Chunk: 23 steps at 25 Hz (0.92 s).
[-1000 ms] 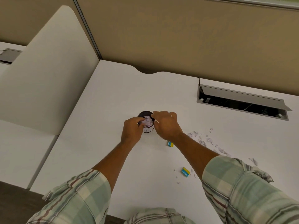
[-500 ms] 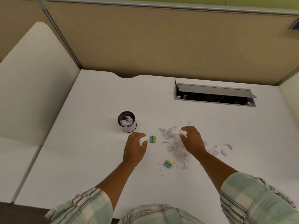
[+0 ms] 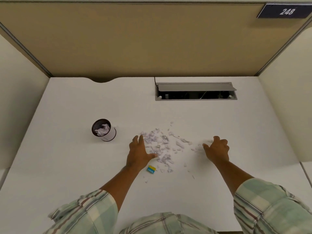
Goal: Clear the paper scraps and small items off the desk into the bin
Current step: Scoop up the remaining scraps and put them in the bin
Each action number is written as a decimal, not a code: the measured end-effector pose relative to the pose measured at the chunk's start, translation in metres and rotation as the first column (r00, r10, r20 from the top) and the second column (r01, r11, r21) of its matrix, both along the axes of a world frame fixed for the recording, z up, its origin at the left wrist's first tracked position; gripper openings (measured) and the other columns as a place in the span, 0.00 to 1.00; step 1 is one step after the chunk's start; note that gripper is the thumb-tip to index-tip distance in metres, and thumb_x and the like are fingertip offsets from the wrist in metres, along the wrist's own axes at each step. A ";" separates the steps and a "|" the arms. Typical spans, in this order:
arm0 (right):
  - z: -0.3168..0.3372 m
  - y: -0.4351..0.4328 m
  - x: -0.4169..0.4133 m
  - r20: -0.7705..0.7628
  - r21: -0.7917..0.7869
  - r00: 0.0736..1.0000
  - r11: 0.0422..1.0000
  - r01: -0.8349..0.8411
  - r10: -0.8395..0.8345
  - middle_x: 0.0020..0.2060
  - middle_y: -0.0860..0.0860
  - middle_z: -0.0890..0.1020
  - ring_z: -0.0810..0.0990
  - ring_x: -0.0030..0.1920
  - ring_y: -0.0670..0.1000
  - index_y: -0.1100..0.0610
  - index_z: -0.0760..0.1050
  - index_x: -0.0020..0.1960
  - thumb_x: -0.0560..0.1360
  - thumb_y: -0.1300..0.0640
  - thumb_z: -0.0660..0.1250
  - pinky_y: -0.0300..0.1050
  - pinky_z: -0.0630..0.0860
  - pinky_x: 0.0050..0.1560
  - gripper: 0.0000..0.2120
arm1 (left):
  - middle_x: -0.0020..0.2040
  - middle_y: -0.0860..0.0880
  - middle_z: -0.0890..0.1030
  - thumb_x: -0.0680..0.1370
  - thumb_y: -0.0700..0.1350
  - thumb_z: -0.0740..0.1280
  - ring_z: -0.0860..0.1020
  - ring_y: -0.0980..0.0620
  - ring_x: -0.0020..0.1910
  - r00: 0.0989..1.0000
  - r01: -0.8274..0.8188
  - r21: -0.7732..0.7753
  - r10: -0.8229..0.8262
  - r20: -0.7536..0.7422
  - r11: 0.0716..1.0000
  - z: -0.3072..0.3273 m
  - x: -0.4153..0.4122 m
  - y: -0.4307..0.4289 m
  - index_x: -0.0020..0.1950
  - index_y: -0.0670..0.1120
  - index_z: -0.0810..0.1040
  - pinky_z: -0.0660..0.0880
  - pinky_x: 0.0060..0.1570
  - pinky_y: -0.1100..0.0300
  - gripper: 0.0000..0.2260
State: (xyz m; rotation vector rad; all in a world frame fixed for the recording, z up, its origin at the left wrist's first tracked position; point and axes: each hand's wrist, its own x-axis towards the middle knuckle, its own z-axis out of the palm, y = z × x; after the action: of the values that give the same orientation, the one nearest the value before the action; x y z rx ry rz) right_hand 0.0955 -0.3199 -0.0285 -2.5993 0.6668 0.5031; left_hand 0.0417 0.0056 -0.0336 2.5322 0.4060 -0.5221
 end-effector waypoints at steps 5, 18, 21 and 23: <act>-0.016 -0.010 0.018 -0.124 0.007 0.991 0.999 0.052 -0.051 0.67 0.63 0.65 0.66 0.68 0.70 0.58 0.63 0.72 0.78 0.39 0.65 0.62 0.73 0.61 0.32 | 0.82 0.41 0.48 0.59 0.71 0.77 0.52 0.38 0.80 0.985 0.083 0.092 -0.068 -0.158 0.992 0.002 0.034 -0.014 0.82 0.42 0.44 0.61 0.77 0.45 0.66; -0.024 0.122 0.050 -0.127 0.077 0.770 0.780 -0.621 0.626 0.72 0.61 0.61 0.67 0.68 0.66 0.50 0.57 0.77 0.76 0.31 0.61 0.62 0.76 0.61 0.37 | 0.80 0.43 0.58 0.56 0.77 0.72 0.62 0.41 0.77 0.974 0.217 0.205 -0.196 -0.116 0.954 -0.020 0.021 -0.051 0.81 0.47 0.50 0.69 0.70 0.47 0.64; -0.026 0.136 0.049 -0.131 0.049 0.658 0.667 -0.743 0.742 0.74 0.62 0.59 0.68 0.68 0.67 0.48 0.54 0.80 0.75 0.31 0.63 0.61 0.76 0.62 0.41 | 0.80 0.44 0.60 0.62 0.73 0.73 0.63 0.42 0.76 0.981 0.188 0.197 -0.175 -0.083 0.962 -0.023 0.019 -0.057 0.80 0.49 0.55 0.69 0.70 0.48 0.55; -0.026 0.139 0.049 -0.130 0.031 0.596 0.604 -0.797 0.793 0.74 0.61 0.59 0.69 0.68 0.66 0.48 0.56 0.79 0.75 0.33 0.66 0.60 0.75 0.64 0.40 | 0.78 0.45 0.63 0.67 0.67 0.75 0.66 0.43 0.74 0.987 0.161 0.178 -0.159 -0.029 0.971 -0.025 0.018 -0.057 0.78 0.49 0.60 0.72 0.68 0.51 0.46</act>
State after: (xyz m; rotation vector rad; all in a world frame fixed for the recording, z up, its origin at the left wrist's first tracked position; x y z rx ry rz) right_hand 0.1441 -0.1812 -0.0548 -2.7938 -0.5560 0.9292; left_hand 0.0593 -0.0515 -0.0586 2.7535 0.2654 -0.5878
